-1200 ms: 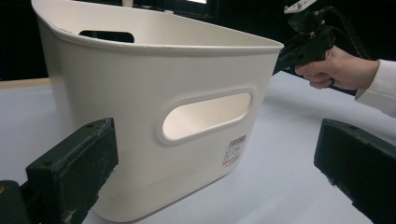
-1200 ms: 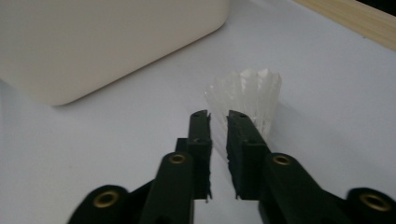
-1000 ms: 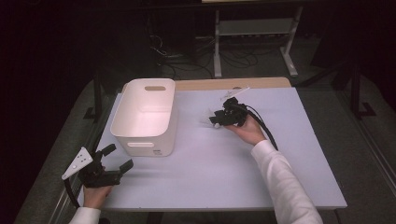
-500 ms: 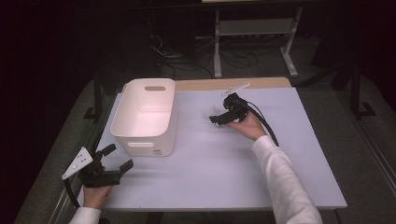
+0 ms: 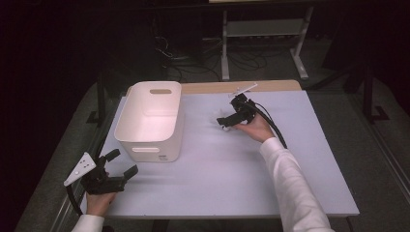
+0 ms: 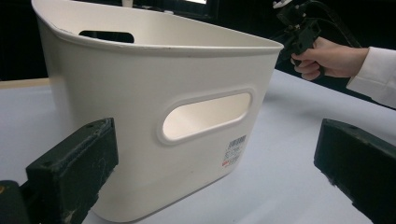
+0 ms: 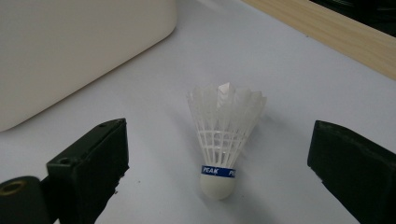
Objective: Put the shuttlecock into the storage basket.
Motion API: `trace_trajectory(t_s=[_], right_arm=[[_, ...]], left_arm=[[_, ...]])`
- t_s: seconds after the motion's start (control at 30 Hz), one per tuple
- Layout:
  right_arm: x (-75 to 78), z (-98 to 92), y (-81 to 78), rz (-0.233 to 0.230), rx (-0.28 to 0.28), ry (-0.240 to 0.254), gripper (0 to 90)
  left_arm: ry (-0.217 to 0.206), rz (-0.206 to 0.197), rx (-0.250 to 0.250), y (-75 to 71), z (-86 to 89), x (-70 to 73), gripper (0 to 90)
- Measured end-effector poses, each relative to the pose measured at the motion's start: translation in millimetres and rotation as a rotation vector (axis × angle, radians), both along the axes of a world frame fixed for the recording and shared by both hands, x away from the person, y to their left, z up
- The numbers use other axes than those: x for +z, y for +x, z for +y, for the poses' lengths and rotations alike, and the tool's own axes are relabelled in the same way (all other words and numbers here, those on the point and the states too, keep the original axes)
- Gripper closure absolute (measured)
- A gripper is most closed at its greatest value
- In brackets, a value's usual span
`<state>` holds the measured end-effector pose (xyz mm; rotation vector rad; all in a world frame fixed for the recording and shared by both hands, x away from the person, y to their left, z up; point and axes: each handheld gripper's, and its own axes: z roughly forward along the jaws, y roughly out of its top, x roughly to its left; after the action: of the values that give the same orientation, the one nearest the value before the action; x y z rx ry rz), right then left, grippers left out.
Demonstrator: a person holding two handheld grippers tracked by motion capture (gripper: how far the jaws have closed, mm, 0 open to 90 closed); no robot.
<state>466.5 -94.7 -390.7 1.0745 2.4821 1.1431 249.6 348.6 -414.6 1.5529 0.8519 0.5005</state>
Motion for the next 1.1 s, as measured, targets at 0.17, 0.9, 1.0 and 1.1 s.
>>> trace_trajectory(t_s=[0.17,0.9,1.0,1.1], right_arm=[[-3.8,1.7,1.5,0.009,-0.003,-0.004,4.8],[-32.7,4.0,16.5,0.07,0.002,-0.061,6.1],[-35.3,4.4,17.9,0.084,0.005,-0.069,9.1],[-38.0,4.5,18.7,0.105,0.009,-0.069,11.7]], left_arm=[[-0.003,0.001,0.0,0.1,-0.3,-0.1,0.0],[-0.007,0.002,0.002,0.5,-0.3,-0.5,0.0],[-0.008,0.003,0.001,0.7,-0.3,-0.5,0.0],[-0.009,0.003,0.002,0.5,-0.3,-0.5,0.0]])
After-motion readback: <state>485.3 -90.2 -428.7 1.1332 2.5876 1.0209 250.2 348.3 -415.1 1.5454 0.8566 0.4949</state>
